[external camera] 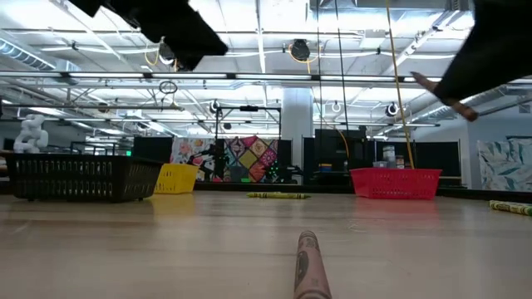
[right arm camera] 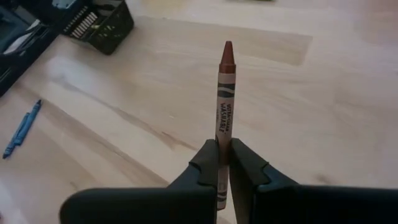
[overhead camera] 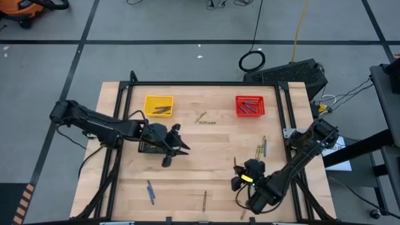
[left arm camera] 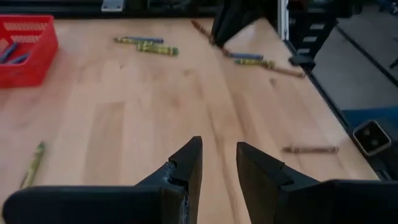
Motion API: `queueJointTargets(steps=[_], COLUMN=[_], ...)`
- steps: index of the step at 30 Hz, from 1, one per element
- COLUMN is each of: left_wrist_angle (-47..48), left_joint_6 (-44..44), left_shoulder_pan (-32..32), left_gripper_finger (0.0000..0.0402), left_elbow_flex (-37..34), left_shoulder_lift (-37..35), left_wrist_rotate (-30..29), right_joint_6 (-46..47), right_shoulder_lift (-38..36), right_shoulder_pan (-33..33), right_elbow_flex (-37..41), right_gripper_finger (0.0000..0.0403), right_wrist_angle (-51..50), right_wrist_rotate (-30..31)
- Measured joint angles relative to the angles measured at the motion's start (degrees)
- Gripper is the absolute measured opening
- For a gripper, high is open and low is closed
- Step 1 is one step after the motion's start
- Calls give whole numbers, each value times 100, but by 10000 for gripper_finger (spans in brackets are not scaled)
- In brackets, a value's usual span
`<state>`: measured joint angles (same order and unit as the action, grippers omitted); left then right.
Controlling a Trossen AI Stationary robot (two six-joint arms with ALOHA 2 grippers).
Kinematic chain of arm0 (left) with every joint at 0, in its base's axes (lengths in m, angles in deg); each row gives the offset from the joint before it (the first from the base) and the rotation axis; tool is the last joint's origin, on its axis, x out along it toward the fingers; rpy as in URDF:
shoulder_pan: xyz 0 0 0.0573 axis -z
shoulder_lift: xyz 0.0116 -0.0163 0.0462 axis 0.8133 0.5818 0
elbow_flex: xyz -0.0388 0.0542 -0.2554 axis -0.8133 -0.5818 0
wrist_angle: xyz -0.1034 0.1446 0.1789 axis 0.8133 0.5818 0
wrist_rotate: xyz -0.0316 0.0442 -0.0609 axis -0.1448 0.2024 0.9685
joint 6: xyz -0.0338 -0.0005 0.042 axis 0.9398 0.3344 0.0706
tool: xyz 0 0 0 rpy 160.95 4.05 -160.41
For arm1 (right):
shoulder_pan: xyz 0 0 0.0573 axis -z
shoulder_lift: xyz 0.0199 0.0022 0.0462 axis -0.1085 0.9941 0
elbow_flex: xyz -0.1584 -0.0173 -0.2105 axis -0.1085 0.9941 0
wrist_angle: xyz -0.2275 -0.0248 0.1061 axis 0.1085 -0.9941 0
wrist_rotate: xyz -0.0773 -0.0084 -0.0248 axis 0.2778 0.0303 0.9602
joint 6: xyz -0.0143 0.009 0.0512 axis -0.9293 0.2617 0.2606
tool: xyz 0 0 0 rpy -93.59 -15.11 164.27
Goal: Sort crayons
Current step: Put the brown crayon into the yellow bin
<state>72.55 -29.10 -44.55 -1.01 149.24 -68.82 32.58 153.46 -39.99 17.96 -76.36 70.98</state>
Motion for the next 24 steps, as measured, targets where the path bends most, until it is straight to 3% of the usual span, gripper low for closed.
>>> queueJointTargets(steps=[5,11,16,24], left_wrist_angle=[-832,-1607,-2230,-3052], left_joint_6=[-3,190,356,492], left_shoulder_pan=[41,153,253,295], left_gripper_finger=[102,102,102,102], left_elbow_flex=[-1,1,1,1], left_shoulder_lift=[544,1065,1391,1689], left_wrist_rotate=[200,266,272,541], right_joint_6=[-1000,-2509,-3831,-5060], right_shoulder_lift=[-2,-4,-4,-4], right_shoulder_pan=[310,507,648,863], right_elbow_flex=[0,-2,-2,-2], right_gripper_finger=[0,0,0,0], right_wrist_angle=[725,2011,3020,3916], right_wrist_rotate=[16,581,709,705])
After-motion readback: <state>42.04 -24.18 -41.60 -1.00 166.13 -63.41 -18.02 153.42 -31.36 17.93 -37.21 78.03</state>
